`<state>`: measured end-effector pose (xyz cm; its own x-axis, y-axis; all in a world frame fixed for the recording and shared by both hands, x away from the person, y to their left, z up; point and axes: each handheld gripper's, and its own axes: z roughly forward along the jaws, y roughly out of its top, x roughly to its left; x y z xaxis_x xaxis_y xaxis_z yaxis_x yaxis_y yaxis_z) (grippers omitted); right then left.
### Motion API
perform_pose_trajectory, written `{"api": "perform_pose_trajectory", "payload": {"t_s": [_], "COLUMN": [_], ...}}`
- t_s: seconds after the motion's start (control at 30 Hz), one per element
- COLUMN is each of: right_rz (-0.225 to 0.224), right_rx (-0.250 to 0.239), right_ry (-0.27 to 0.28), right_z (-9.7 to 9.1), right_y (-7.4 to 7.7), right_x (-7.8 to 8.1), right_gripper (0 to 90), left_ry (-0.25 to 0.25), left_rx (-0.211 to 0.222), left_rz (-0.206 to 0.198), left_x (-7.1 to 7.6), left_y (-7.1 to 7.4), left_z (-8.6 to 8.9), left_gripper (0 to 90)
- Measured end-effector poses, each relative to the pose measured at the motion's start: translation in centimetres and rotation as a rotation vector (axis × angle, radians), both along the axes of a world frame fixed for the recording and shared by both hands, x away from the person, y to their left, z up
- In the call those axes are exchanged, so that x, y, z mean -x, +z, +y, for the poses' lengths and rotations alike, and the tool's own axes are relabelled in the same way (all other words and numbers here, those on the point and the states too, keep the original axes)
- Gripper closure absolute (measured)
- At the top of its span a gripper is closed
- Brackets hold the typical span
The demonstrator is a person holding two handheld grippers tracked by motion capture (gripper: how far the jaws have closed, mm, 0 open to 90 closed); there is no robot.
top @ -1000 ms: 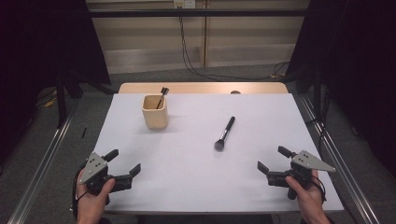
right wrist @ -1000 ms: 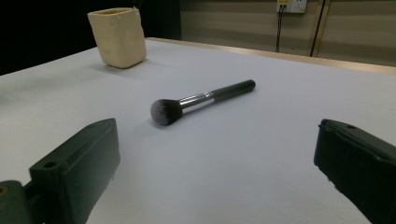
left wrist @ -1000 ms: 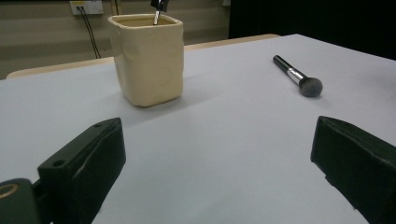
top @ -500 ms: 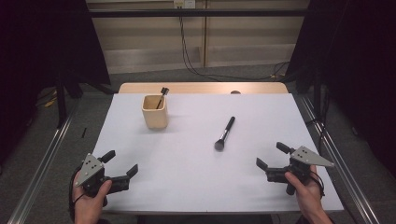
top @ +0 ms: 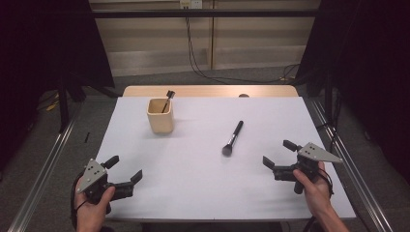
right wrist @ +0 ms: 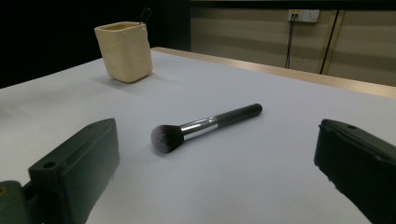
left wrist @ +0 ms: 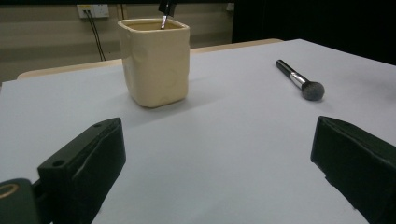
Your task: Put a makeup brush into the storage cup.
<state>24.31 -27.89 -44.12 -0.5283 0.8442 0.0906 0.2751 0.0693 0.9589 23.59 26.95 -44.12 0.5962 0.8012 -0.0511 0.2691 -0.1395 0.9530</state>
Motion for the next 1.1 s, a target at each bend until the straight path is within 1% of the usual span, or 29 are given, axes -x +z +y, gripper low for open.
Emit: {"api": "perform_pose_trajectory", "payload": {"t_s": [0.1,0.2,0.3,0.33,0.4,0.5,0.63,0.7,0.8,0.9,0.97,1.1], "right_rz": [0.011,0.018,0.020,0.019,0.011,-0.001,-0.010,-0.012,-0.014,-0.015,-0.013,-0.009], "right_rx": [0.007,0.003,0.004,0.006,-0.002,0.002,-0.007,0.005,-0.011,0.004,-0.006,0.011], "right_ry": [0.001,0.000,-0.006,-0.009,0.005,0.016,0.022,0.027,0.036,0.043,0.045,0.049], "right_z": [0.0,0.1,0.1,0.1,0.3,0.6,1.3,1.7,2.2,2.7,3.0,3.5], "right_y": [-0.1,-0.1,0.3,0.5,0.9,1.2,1.6,1.8,2.1,2.5,2.6,2.9], "right_x": [-0.4,-0.7,-1.2,-1.4,-1.8,-2.6,-3.7,-4.2,-5.0,-5.9,-6.4,-7.2], "right_gripper": [0.0,0.0,0.0,0.0,0.0,0.0,0.0,0.0,0.0,0.3,0.3,0.3], "left_ry": [0.003,0.007,0.010,0.014,0.014,0.010,0.019,0.019,0.017,0.018,0.020,0.025], "left_rx": [0.006,0.008,0.007,0.012,0.009,0.005,0.012,0.012,0.015,0.010,0.010,0.016], "left_rz": [-0.002,-0.004,-0.004,-0.003,-0.002,-0.001,-0.003,-0.003,-0.005,-0.005,-0.005,-0.006], "left_x": [0.1,0.0,-0.1,-0.1,-0.2,-0.2,-0.2,-0.3,-0.2,-0.3,-0.3,-0.3], "left_y": [0.1,0.1,0.1,0.1,0.1,0.0,0.1,0.1,0.1,0.1,0.1,0.1], "left_z": [0.0,0.1,0.2,0.2,0.2,0.2,0.2,0.2,0.3,0.4,0.4,0.6], "left_gripper": [3.1,3.2,3.1,3.1,3.2,3.2,3.2,3.2,3.2,3.2,3.2,3.2]}}
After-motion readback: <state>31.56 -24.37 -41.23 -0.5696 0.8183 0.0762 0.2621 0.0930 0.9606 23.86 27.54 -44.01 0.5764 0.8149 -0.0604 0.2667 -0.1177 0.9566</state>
